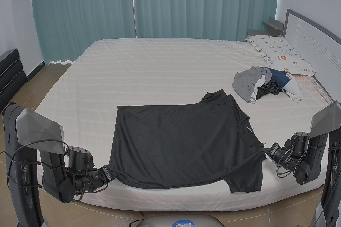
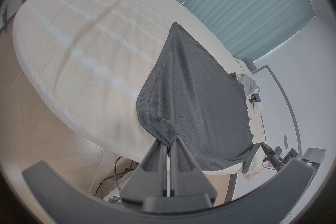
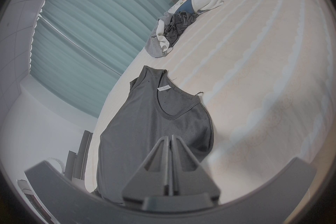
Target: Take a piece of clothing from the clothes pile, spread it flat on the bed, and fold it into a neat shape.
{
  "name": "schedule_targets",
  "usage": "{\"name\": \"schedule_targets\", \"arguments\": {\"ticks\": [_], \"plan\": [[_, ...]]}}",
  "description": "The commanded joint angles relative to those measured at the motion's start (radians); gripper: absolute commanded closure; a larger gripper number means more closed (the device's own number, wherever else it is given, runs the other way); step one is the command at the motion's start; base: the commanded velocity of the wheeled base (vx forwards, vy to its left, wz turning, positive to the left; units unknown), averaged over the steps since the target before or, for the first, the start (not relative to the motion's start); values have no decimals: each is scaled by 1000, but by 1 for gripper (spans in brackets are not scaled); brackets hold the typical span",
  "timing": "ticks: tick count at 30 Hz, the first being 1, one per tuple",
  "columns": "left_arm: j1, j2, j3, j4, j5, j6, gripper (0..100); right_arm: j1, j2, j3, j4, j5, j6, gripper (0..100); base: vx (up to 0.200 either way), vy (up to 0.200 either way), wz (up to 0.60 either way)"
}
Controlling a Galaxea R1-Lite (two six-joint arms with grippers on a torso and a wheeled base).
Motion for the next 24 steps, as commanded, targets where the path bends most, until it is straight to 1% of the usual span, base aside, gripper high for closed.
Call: {"name": "schedule_targets", "arguments": {"ticks": [1, 5, 10, 12, 14, 15, 16, 18, 20, 21, 24], "plan": [[1, 5, -1, -1, 1, 0, 100, 4, 11, -7, -11, 0, 2, 0, 0, 0, 0], [0, 5, -2, -1, 3, 0, 100, 10, 28, 7, -9, 1, -4, 0, 0, 0, 0], [0, 5, -2, -1, 3, 0, 100, 4, -10, 73, -11, 12, -10, 0, 0, 0, 0], [1, 5, -2, -1, 0, 0, 100, 2, -33, 123, -11, 46, -29, 0, 0, 0, 0], [0, 5, -5, -1, 0, 0, 100, -1, -29, 157, -11, 90, -82, 0, 0, 0, 0], [0, 5, -5, -1, 0, 0, 100, -1, -29, 157, -11, 90, -82, 0, 0, 0, 0], [0, 5, -5, -1, 0, 0, 100, -8, -16, 172, -11, 110, -131, 0, 0, 0, 0], [0, 5, -5, -1, 0, 0, 100, -13, 16, 186, -11, 127, -217, 0, 0, 0, 0], [0, 7, -5, -1, 0, 0, 100, -13, 27, 191, -11, 130, -245, 0, 0, 0, 0], [0, 5, -7, -1, 0, 0, 100, -11, 46, 186, -11, 135, -279, 0, 0, 0, 0], [0, 5, -7, -1, 0, 0, 100, -4, 62, 179, -11, 135, -294, 0, 0, 0, 0]]}}
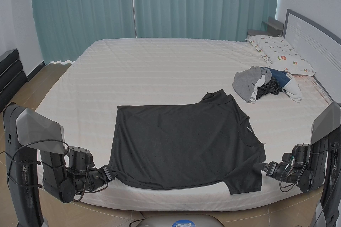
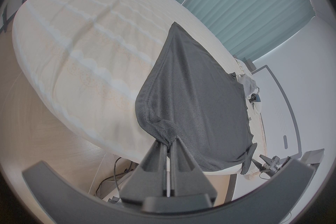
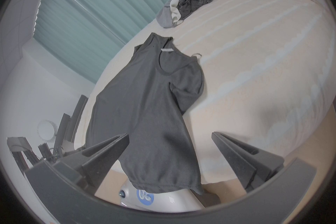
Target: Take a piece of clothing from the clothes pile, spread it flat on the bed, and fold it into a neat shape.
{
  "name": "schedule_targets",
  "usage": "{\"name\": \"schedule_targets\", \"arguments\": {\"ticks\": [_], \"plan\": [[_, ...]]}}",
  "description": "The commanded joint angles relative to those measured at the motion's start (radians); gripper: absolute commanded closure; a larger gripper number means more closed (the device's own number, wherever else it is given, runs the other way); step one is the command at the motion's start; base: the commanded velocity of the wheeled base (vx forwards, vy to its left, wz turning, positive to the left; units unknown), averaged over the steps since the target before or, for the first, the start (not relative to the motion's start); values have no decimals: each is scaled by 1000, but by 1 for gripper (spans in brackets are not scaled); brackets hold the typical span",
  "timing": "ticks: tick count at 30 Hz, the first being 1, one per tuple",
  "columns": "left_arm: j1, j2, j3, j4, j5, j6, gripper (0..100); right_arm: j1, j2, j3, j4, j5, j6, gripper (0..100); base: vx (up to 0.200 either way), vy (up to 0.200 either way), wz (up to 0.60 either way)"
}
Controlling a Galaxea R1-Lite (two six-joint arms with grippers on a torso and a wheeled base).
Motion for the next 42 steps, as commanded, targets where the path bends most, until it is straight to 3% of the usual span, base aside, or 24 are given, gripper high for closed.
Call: {"name": "schedule_targets", "arguments": {"ticks": [1, 12, 13, 37, 42], "plan": [[1, 2, -1, 0, -1, 0, 100, 8, 45, 4, -10, 6, -15, 0, 0, 0, 0], [0, 2, -1, 0, -1, -2, 100, 45, 78, -64, -10, 14, -4, 0, 0, 0, 0], [1, 2, 0, 0, -1, -2, 100, 45, 81, -62, -10, 14, -7, 100, 0, 0, 0], [0, -13, 13, 0, 13, -62, 100, -17, -12, 137, -14, 14, -3, 100, 0, 0, 0], [3, -13, 8, 0, 47, -62, 100, -18, -49, 179, -10, 22, -14, 100, 0, 0, 0]]}}
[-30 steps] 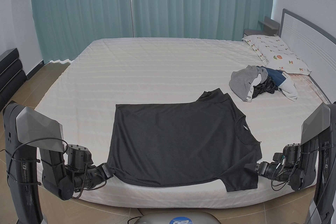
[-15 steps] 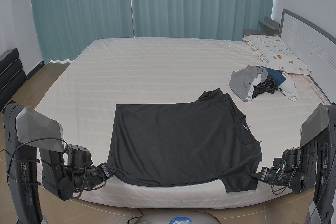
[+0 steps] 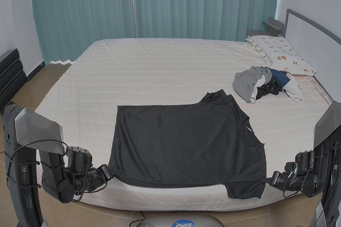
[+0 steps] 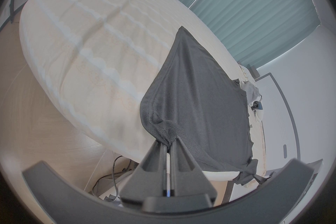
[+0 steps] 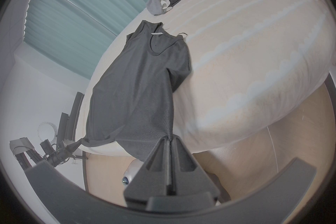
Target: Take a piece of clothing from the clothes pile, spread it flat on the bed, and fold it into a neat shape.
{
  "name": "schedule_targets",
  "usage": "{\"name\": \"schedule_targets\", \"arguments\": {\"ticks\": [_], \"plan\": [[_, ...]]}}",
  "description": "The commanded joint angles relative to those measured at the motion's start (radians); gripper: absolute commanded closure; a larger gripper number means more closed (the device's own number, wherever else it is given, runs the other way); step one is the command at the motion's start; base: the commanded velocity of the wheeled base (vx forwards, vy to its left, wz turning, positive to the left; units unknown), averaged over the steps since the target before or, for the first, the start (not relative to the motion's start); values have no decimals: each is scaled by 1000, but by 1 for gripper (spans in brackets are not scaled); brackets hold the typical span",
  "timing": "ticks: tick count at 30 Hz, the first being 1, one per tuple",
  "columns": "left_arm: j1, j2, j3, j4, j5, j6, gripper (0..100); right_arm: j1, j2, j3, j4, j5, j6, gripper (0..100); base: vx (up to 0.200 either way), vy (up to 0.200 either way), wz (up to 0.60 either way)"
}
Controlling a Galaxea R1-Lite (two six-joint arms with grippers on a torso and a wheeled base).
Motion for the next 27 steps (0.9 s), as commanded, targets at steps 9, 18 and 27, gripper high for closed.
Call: {"name": "schedule_targets", "arguments": {"ticks": [9, 18, 27], "plan": [[20, -40, 14, 0, 62, 34, 100, 2, -56, 33, -3, 3, -11, 100, 0, 0, 0], [50, -66, 50, 0, 60, 109, 100, -1, -149, 33, 186, 10, -109, 100, 0, 0, 0], [63, -74, 97, 0, 63, 223, 100, 8, -330, 33, 448, 38, -218, 100, 0, 0, 0]]}}
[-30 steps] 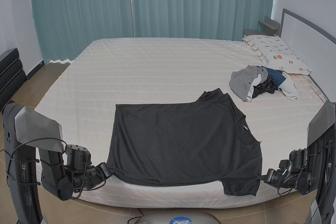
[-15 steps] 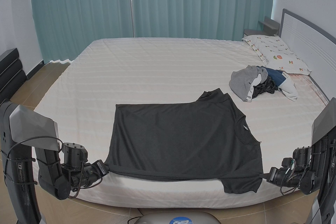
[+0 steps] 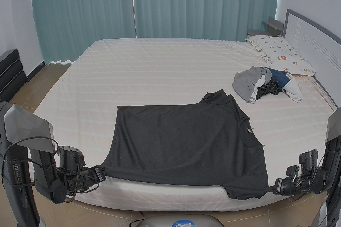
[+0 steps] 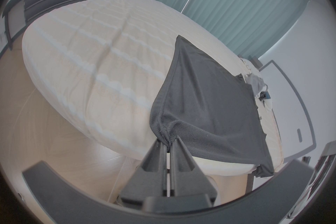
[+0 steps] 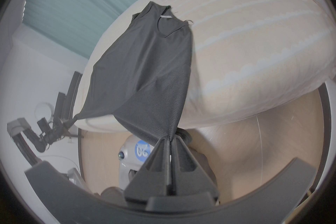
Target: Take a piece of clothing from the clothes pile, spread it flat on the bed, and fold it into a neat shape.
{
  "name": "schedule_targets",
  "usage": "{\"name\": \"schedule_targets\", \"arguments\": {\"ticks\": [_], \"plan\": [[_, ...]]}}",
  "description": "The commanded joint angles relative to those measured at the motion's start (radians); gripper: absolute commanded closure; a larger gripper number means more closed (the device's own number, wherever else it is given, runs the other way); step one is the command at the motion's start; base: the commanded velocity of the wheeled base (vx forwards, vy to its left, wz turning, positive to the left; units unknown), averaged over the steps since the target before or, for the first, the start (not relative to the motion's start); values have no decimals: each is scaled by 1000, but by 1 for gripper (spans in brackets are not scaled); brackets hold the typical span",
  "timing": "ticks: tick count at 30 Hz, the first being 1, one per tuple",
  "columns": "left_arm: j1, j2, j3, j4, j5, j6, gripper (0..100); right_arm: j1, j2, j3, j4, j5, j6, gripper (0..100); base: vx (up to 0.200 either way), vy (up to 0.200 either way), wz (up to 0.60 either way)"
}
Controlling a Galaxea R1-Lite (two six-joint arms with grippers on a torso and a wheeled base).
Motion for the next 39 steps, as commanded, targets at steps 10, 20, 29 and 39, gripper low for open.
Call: {"name": "schedule_targets", "arguments": {"ticks": [10, 20, 29, 39], "plan": [[3, -7, 88, 0, 89, 166, 100, 8, -107, 18, 163, 14, -181, 100, 0, 0, 0], [0, 3, 138, 1, 106, 259, 100, 8, -115, 18, 254, 10, -258, 100, 0, 0, 0], [0, 3, 177, 10, 95, 309, 100, 8, -186, 18, 346, 7, -296, 100, 0, 0, 0], [3, 9, 208, 41, 98, 368, 100, 10, -238, 18, 456, 4, -368, 100, 0, 0, 0]]}}
